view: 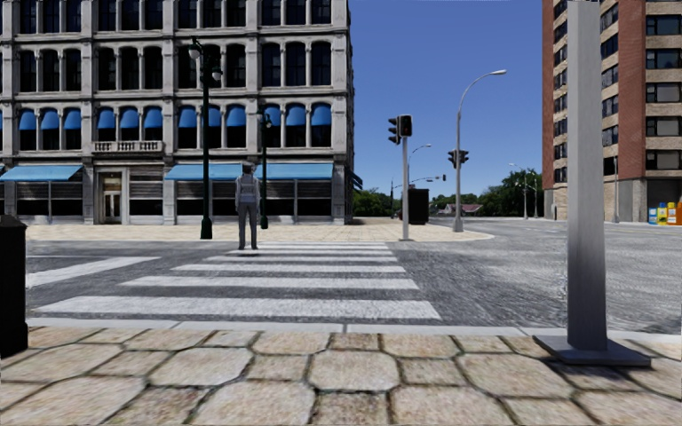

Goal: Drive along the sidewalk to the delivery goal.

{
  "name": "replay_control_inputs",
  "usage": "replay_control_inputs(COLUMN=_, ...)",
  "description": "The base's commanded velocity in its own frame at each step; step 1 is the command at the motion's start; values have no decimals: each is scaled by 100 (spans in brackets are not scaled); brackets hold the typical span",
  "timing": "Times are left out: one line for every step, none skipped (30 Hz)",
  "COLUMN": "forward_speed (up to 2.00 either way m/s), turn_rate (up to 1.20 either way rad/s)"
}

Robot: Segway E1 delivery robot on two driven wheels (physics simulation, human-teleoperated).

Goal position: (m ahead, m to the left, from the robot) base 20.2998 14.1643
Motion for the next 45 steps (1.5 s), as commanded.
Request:
replay_control_inputs(forward_speed=200, turn_rate=0)
replay_control_inputs(forward_speed=200, turn_rate=0)
replay_control_inputs(forward_speed=200, turn_rate=0)
replay_control_inputs(forward_speed=200, turn_rate=0)
replay_control_inputs(forward_speed=200, turn_rate=0)
replay_control_inputs(forward_speed=200, turn_rate=0)
replay_control_inputs(forward_speed=200, turn_rate=0)
replay_control_inputs(forward_speed=200, turn_rate=0)
replay_control_inputs(forward_speed=200, turn_rate=0)
replay_control_inputs(forward_speed=200, turn_rate=0)
replay_control_inputs(forward_speed=200, turn_rate=0)
replay_control_inputs(forward_speed=200, turn_rate=0)
replay_control_inputs(forward_speed=200, turn_rate=0)
replay_control_inputs(forward_speed=200, turn_rate=0)
replay_control_inputs(forward_speed=200, turn_rate=0)
replay_control_inputs(forward_speed=200, turn_rate=0)
replay_control_inputs(forward_speed=200, turn_rate=0)
replay_control_inputs(forward_speed=200, turn_rate=0)
replay_control_inputs(forward_speed=200, turn_rate=0)
replay_control_inputs(forward_speed=200, turn_rate=0)
replay_control_inputs(forward_speed=200, turn_rate=0)
replay_control_inputs(forward_speed=200, turn_rate=0)
replay_control_inputs(forward_speed=200, turn_rate=0)
replay_control_inputs(forward_speed=200, turn_rate=0)
replay_control_inputs(forward_speed=200, turn_rate=0)
replay_control_inputs(forward_speed=200, turn_rate=0)
replay_control_inputs(forward_speed=200, turn_rate=-12)
replay_control_inputs(forward_speed=200, turn_rate=-24)
replay_control_inputs(forward_speed=200, turn_rate=-24)
replay_control_inputs(forward_speed=200, turn_rate=-29)
replay_control_inputs(forward_speed=200, turn_rate=-18)
replay_control_inputs(forward_speed=200, turn_rate=0)
replay_control_inputs(forward_speed=200, turn_rate=0)
replay_control_inputs(forward_speed=200, turn_rate=0)
replay_control_inputs(forward_speed=200, turn_rate=0)
replay_control_inputs(forward_speed=200, turn_rate=0)
replay_control_inputs(forward_speed=200, turn_rate=0)
replay_control_inputs(forward_speed=200, turn_rate=0)
replay_control_inputs(forward_speed=200, turn_rate=0)
replay_control_inputs(forward_speed=200, turn_rate=0)
replay_control_inputs(forward_speed=200, turn_rate=0)
replay_control_inputs(forward_speed=200, turn_rate=0)
replay_control_inputs(forward_speed=200, turn_rate=0)
replay_control_inputs(forward_speed=200, turn_rate=0)
replay_control_inputs(forward_speed=200, turn_rate=0)
